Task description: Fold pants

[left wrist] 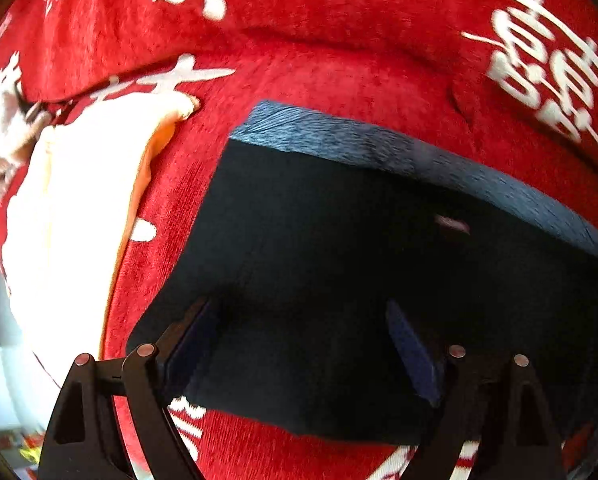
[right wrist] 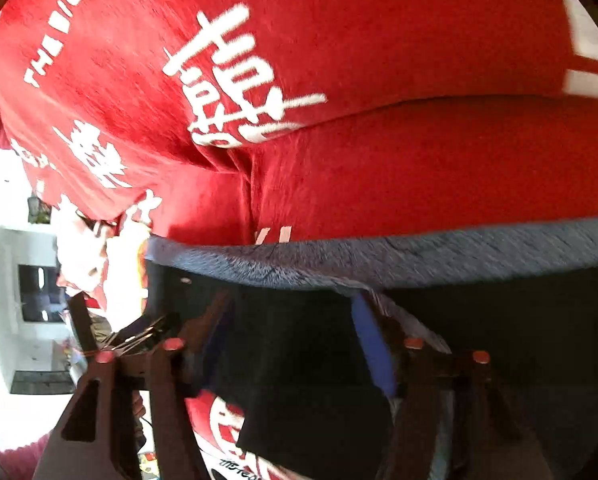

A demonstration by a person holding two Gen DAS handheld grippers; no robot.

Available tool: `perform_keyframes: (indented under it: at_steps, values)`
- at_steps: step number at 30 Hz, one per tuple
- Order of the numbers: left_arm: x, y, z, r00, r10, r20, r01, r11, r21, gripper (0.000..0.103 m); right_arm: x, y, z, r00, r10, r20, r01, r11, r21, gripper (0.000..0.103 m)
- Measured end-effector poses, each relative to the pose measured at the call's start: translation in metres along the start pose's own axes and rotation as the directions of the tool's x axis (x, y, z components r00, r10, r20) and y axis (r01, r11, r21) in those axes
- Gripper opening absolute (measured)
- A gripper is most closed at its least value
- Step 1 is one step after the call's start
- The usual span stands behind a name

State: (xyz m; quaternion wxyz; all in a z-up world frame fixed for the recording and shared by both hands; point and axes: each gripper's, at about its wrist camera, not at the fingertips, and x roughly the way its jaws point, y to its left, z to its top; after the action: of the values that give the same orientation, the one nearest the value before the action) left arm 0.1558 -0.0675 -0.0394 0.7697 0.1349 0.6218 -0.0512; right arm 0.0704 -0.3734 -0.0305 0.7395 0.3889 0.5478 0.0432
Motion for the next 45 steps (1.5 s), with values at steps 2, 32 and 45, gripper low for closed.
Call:
perform_keyframes:
  at_steps: [2,32,45]
  values:
    - [-0.012,-0.009,-0.008,1.000,-0.029,-0.002,0.029,0.999,0.043,0.087,-0.018,-0.001,-0.015,1.000,0.000,0.027,0.000,1.000,0.014,0.077]
    - [-0.076,-0.269,-0.147,0.788,-0.511,-0.344,0.615,0.683,0.394,0.087,-0.149,-0.185,-0.360,0.932,-0.283,0.227,0.061,0.739,0.671,0.077]
    - [-0.074,-0.323,-0.161,0.788,-0.497,-0.364,0.610,0.713,0.347,0.090,-0.130,-0.263,-0.372,0.951,0.050,0.304,-0.250,0.702,0.667,0.004]
